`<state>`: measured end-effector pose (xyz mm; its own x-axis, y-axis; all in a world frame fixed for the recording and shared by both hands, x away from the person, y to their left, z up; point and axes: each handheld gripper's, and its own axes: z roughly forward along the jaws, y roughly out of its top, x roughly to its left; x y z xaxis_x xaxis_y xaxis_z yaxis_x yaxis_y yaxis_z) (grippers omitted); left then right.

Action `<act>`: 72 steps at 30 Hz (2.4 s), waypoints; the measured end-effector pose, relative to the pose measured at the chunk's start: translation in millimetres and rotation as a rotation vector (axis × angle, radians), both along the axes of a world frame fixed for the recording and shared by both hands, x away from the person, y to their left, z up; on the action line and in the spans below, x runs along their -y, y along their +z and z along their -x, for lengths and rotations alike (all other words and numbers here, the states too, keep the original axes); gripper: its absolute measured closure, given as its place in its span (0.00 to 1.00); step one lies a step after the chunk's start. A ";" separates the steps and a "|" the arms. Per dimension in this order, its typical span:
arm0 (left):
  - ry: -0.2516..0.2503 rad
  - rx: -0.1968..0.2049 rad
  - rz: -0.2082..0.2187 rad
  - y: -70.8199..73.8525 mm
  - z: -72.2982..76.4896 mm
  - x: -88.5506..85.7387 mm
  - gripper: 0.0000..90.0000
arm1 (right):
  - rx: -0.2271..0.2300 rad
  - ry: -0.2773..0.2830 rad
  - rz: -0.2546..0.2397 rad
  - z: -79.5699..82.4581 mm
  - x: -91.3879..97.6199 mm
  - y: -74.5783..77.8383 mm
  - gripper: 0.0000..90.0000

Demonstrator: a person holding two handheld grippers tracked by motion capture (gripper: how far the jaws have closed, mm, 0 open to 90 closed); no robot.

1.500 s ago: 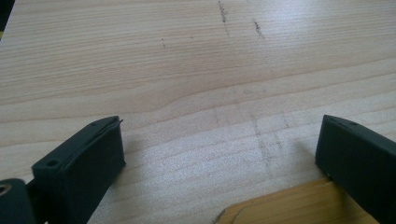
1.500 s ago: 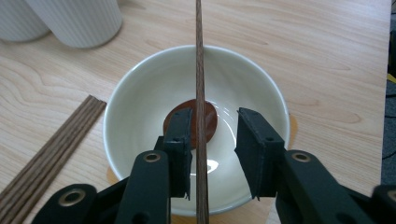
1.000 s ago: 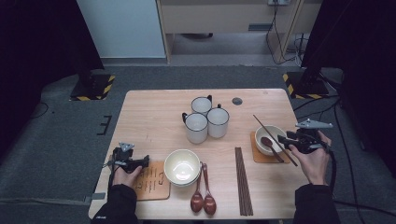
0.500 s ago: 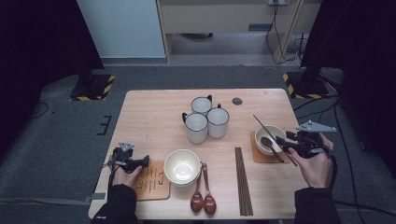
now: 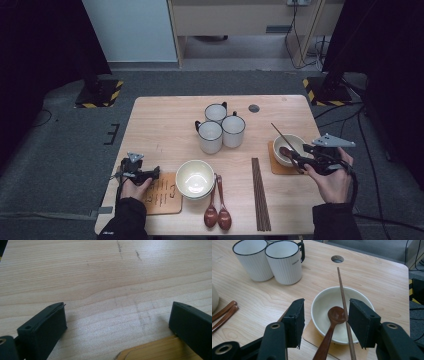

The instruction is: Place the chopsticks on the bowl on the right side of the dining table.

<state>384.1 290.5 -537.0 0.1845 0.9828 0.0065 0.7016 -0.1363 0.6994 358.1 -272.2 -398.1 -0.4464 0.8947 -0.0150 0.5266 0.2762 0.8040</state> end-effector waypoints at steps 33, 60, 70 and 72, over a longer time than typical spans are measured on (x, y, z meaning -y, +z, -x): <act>0.000 0.000 0.000 0.0 0.0 0.0 0.00 | 0.008 0.053 0.002 19.3 -41.4 -17.6 0.49; 0.000 0.000 0.000 0.0 0.0 0.0 0.00 | -0.036 0.080 0.016 27.4 -65.7 -50.2 0.53; 0.000 0.000 0.000 0.0 0.0 0.0 0.00 | -0.068 0.084 0.024 31.9 -68.6 -63.3 0.54; 0.000 0.000 0.000 0.0 0.0 0.0 0.00 | -0.073 0.084 0.023 32.7 -68.5 -65.7 0.54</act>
